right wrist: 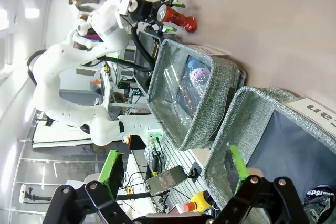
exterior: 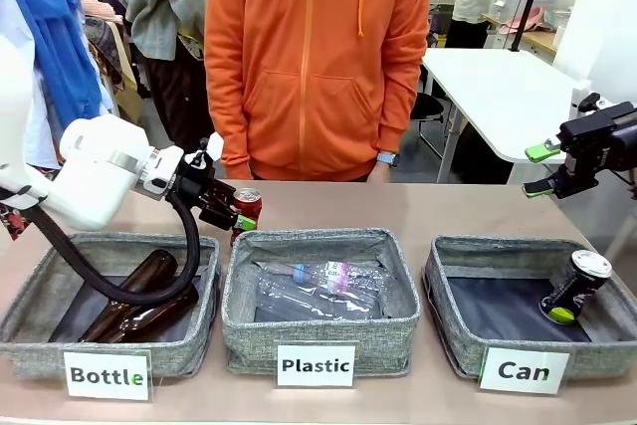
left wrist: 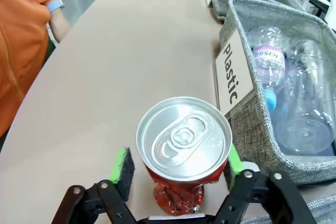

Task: Sort the can waste into the basket.
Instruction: Pick up the can waste from the table and place it in the right Fabric basket.

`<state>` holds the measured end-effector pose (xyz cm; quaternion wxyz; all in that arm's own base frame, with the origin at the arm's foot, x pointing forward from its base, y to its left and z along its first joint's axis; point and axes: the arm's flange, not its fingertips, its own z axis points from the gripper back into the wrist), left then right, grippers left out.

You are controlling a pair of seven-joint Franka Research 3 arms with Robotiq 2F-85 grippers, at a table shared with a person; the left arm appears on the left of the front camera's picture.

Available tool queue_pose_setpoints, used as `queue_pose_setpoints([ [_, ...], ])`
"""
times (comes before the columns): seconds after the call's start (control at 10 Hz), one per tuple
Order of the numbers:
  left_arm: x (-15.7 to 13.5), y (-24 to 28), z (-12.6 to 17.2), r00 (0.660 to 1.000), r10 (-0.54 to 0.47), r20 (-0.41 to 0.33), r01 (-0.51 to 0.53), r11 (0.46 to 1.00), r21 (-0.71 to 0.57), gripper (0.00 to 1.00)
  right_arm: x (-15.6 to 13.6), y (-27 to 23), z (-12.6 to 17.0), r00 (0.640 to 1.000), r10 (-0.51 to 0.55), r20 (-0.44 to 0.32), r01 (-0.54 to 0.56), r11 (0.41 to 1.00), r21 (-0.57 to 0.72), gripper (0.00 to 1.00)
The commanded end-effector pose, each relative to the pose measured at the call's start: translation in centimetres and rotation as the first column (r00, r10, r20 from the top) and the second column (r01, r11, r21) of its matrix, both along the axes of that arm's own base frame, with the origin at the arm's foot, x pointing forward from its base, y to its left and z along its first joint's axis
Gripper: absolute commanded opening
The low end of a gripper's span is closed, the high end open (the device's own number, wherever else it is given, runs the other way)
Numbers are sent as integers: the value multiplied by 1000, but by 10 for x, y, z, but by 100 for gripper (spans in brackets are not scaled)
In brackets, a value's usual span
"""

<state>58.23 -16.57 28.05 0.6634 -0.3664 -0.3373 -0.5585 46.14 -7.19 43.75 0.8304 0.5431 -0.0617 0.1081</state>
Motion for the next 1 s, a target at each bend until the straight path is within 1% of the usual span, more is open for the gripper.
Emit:
queue_pose_setpoints([
  [0.0, 4, -5, 0, 1000, -12, 4, 12, 999, -34, 0, -1, -2, 2, 1000, 8, 11, -8, 1000, -3, 100],
  [0.2, 4, -6, -2, 1000, -15, 2, 15, 999, -44, 0, -1, -2, 2, 1000, 8, 11, -8, 1000, -3, 100],
  [0.3, 6, -6, -3, 1000, -20, -4, 19, 999, -45, 16, -1, -2, 2, 1000, 8, 11, -8, 1000, -3, 100],
  [0.4, 7, -6, -3, 1000, -22, -6, 22, 999, -42, 7, -1, -2, 2, 1000, 8, 11, -8, 1000, -3, 100],
  [0.5, 6, -5, -3, 1000, -23, -4, 23, 999, -42, 0, -1, -2, 2, 1000, 8, 11, -8, 1000, -3, 100],
  [0.7, 6, 2, 6, 1000, -5, 13, 6, 999, -53, 0, -1, -2, 2, 1000, 8, 11, -8, 1000, -3, 100],
  [0.8, 5, 9, 17, 999, 14, 40, -11, 998, -62, 0, -1, -2, 2, 1000, 8, 11, -8, 1000, -3, 100],
  [0.9, 2, 18, 38, 995, 40, 93, -33, 996, -78, 0, -1, -2, 2, 1000, 8, 11, -8, 1000, -3, 100],
])
